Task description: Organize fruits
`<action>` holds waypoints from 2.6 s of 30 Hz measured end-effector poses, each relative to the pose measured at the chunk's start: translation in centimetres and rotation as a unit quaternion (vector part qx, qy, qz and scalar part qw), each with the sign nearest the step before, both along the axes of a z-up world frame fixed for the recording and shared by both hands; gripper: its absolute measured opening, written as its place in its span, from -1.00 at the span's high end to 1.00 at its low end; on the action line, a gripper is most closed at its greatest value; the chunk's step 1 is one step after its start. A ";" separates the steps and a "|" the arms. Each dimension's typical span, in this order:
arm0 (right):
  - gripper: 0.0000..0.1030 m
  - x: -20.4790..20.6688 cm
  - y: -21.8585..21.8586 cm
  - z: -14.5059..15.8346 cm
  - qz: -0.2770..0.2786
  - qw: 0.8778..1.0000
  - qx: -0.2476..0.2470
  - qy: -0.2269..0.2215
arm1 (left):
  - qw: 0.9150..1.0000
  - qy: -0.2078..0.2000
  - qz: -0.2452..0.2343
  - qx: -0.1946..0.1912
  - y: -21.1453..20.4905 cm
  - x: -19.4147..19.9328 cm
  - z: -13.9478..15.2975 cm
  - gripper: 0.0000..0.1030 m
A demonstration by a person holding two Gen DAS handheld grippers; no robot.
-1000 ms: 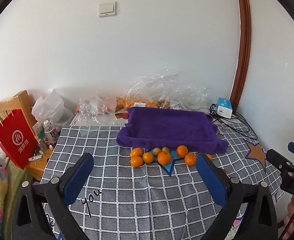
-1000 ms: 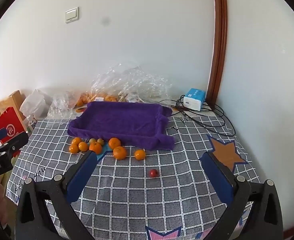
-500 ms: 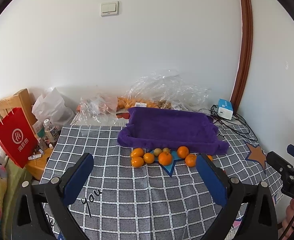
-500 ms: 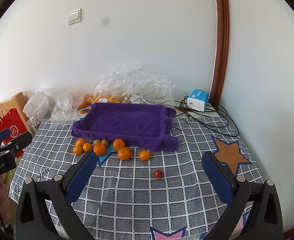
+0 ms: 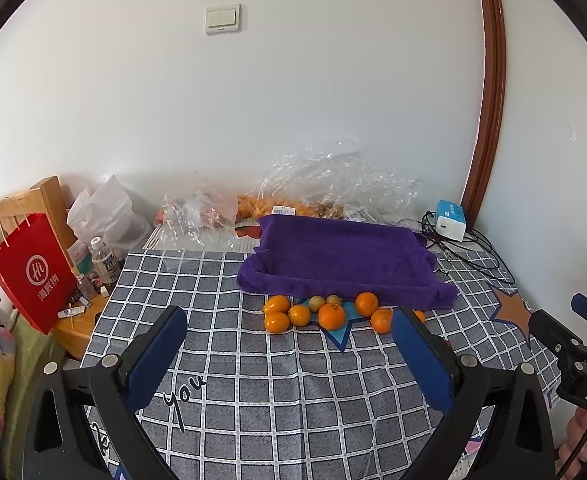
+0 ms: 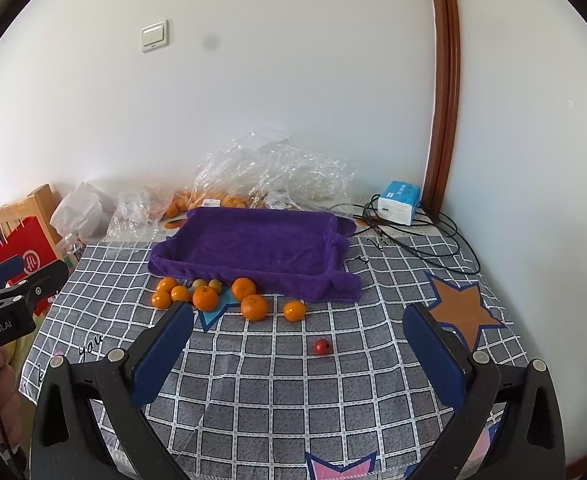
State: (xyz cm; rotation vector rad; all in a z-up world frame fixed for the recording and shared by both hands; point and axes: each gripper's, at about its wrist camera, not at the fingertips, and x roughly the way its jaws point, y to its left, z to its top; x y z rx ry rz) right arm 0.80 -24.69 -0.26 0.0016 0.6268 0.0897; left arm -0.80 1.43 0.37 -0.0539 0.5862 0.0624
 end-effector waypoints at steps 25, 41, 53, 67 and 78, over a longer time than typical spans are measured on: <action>-0.99 -0.1 0.9 -0.2 0.002 1.000 -0.012 -0.004 | 1.000 -0.009 0.003 -0.012 1.1 0.1 0.5 -0.99; -0.99 0.1 0.7 -0.6 -0.002 1.000 -0.006 -0.003 | 1.000 -0.004 0.003 -0.006 0.8 0.3 0.1 -0.99; -0.99 0.5 0.9 -0.9 -0.007 1.000 -0.017 -0.011 | 1.000 -0.008 0.007 -0.013 1.2 0.7 -0.4 -0.99; -0.99 3.0 1.3 -3.2 0.002 1.000 -0.020 0.019 | 1.000 0.000 0.014 0.001 1.5 2.4 -2.6 -0.99; -0.99 5.5 0.3 -5.4 0.014 0.999 0.018 0.039 | 1.000 0.017 0.002 0.010 1.5 5.0 -4.9 -0.99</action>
